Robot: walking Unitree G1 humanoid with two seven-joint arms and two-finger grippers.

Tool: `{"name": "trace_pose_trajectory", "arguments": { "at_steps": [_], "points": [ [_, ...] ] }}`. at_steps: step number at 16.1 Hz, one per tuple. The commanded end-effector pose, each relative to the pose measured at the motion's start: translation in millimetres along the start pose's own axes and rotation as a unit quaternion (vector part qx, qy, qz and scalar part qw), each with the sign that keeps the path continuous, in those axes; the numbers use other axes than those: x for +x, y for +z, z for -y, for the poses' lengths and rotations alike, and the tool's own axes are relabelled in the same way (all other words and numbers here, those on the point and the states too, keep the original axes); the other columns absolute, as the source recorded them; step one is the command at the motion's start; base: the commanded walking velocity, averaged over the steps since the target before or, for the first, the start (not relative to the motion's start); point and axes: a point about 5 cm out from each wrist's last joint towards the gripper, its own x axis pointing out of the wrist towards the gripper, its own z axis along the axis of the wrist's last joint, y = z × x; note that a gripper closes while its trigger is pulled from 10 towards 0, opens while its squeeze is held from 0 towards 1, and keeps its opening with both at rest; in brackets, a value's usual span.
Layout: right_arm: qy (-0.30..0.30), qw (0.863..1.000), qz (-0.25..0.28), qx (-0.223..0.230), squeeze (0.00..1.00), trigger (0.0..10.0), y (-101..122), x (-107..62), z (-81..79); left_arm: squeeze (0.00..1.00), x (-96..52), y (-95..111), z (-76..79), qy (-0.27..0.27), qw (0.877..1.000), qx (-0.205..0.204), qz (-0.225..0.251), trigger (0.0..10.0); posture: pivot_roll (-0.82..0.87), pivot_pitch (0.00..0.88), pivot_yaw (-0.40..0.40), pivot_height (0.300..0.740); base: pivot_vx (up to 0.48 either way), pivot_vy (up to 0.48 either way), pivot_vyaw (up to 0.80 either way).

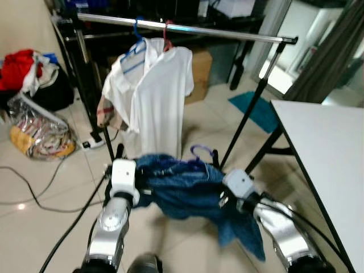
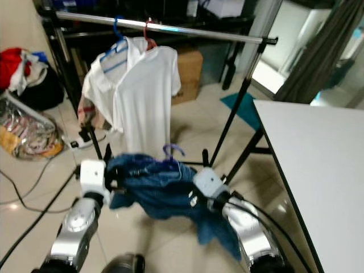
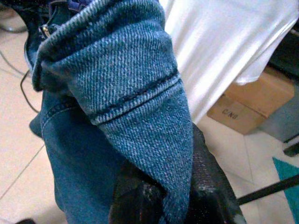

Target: Hang hanger

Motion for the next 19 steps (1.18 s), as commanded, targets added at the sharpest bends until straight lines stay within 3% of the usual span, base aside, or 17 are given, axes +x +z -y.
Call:
{"name": "trace_pose_trajectory", "arguments": {
  "at_steps": [1,8,12,19],
  "points": [
    [-0.007,0.999,0.033,-0.018,0.00,10.0,12,11.2,2.1,0.00,1.5,-10,13.3,-0.038,0.999,0.003,-0.020,10.0,0.24,0.029,-0.072,0.740,0.000,0.000,0.00],
    [0.013,0.998,-0.062,-0.029,0.00,10.0,-27,10.5,-12.6,0.00,-0.2,-41,-6.0,-0.003,0.995,-0.016,-0.094,10.0,0.25,0.032,-0.064,0.740,0.000,0.000,0.00],
    [0.023,0.995,-0.084,-0.047,0.00,10.0,-36,10.5,-20.5,0.00,-6.5,-59,-15.8,0.028,0.988,-0.046,-0.148,10.0,0.23,0.036,-0.059,0.740,0.000,0.000,0.00],
    [0.018,0.995,-0.080,-0.054,0.00,10.0,-37,11.2,-22.0,0.00,-3.8,-56,-21.9,0.031,0.989,-0.038,-0.143,10.0,0.23,0.043,-0.065,0.740,0.000,0.000,0.00]
  ]
}}
